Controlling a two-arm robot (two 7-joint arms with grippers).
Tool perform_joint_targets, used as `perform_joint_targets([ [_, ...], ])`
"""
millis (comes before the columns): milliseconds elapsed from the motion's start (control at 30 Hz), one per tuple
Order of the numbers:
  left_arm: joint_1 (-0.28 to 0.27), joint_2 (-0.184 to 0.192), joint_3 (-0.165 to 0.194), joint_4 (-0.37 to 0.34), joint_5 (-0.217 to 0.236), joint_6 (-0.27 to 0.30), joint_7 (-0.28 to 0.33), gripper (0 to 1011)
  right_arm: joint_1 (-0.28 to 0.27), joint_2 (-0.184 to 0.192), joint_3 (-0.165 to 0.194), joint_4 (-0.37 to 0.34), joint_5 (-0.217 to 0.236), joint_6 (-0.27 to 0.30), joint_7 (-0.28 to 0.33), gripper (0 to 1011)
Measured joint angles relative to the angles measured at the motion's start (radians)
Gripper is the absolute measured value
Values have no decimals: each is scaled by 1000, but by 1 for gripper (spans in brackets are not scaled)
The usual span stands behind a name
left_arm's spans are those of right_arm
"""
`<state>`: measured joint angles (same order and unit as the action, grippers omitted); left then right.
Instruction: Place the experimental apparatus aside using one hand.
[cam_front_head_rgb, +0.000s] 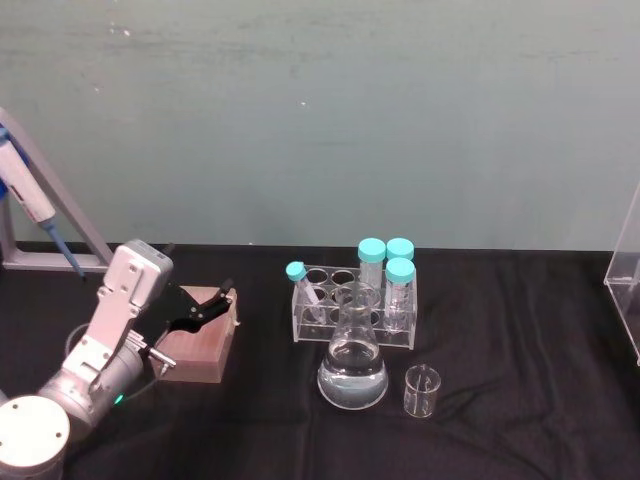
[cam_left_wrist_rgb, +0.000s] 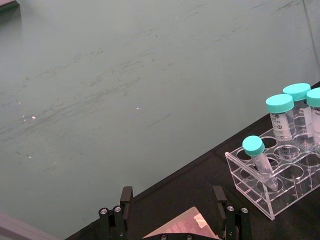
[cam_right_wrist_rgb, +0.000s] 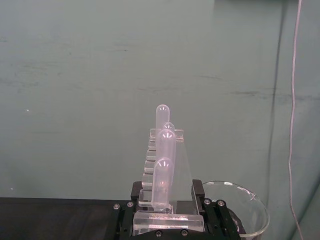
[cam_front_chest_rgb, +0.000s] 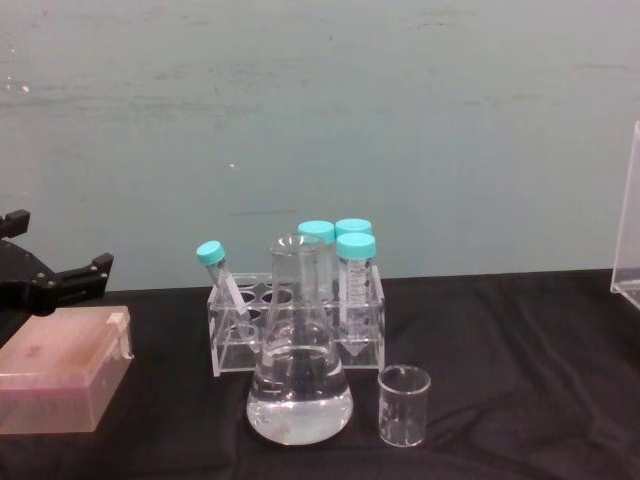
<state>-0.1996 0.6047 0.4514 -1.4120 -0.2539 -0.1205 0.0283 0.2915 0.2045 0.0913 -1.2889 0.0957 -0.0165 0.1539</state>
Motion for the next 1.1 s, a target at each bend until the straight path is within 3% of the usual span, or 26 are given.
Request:
perform_joint_targets([
  [1100,0,0,0,0,0,0,0,1000,24,-2,-9,39,0,17,-16,593],
])
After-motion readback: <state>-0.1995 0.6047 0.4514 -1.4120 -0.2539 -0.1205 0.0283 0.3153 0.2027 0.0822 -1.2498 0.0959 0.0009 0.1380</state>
